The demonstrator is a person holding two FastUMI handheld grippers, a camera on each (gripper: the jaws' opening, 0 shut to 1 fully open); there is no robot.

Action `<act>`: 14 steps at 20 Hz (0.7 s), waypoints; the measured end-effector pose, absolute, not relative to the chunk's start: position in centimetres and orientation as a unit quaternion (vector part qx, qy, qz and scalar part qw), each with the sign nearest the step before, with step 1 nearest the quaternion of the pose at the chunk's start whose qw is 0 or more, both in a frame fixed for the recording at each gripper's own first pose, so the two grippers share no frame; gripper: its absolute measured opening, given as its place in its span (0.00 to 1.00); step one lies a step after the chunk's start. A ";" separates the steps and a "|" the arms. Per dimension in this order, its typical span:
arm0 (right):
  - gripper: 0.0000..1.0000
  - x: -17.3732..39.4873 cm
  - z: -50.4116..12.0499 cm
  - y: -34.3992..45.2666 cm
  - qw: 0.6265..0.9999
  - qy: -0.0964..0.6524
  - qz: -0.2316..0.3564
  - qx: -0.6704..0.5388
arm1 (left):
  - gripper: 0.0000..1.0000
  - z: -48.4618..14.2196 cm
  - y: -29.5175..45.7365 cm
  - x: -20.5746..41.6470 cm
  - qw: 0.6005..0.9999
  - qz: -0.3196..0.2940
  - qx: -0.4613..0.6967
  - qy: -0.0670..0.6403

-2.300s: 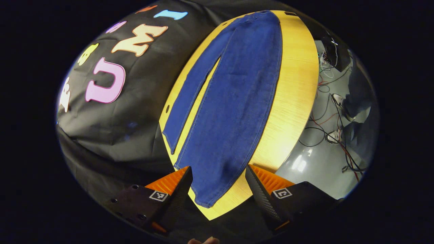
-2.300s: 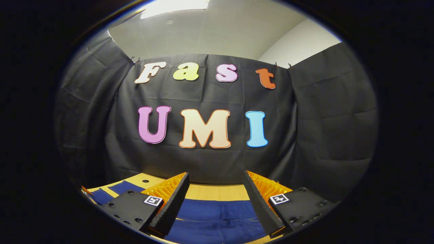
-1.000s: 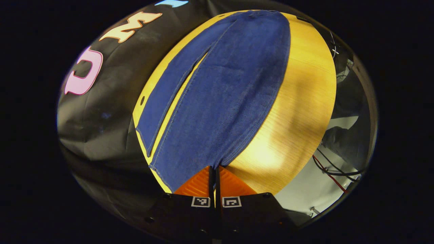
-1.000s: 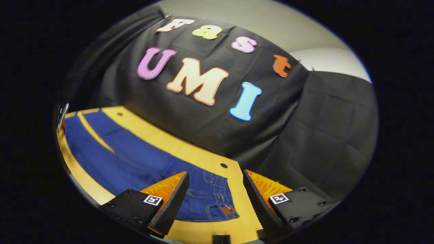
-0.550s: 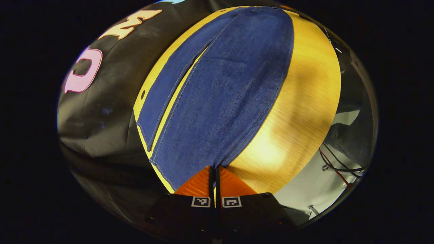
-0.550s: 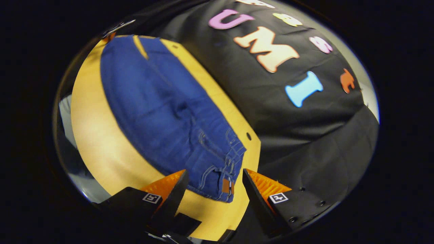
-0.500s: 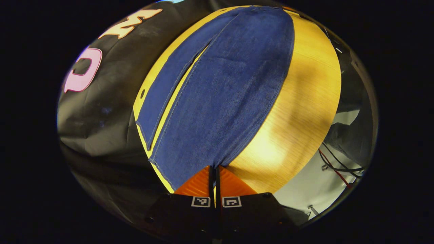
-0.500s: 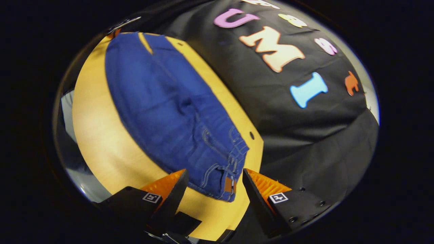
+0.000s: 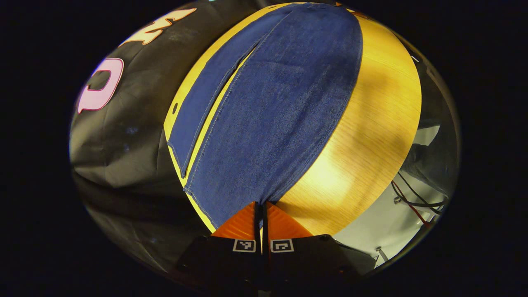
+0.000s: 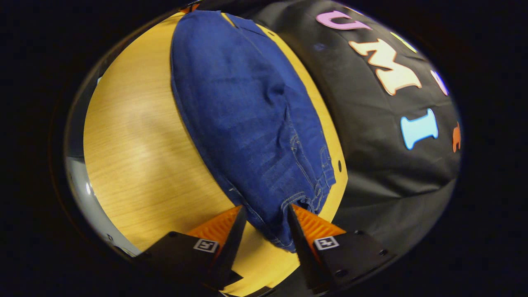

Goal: Grasp the waist and the cuffs of the jeans and fold them to make the two legs overlap; first hold the waist and fold one-third of the jeans toward the cuffs, then hold the cuffs and fold the remaining one-third in the same direction to finish folding.

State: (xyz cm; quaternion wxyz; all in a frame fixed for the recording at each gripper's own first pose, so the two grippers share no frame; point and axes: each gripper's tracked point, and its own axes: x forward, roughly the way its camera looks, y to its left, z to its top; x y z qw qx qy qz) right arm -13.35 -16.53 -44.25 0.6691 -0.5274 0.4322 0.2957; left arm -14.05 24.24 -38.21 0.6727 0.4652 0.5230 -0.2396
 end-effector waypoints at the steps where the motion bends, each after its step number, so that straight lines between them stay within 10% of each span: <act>1: 0.48 -13.6 -44.7 -16.4 0.661 0.433 0.307 -0.530 | 0.00 -38.2 24.4 -14.1 0.671 -0.240 0.467 0.524; 4: 0.05 -13.4 -45.1 -16.3 0.658 0.423 0.304 -0.544 | 0.00 -38.4 24.4 -14.1 0.665 -0.241 0.474 0.524; 14: 0.03 -8.7 -40.1 -15.8 0.744 0.394 0.192 -0.504 | 0.00 -35.2 24.8 -10.8 0.719 -0.186 0.443 0.502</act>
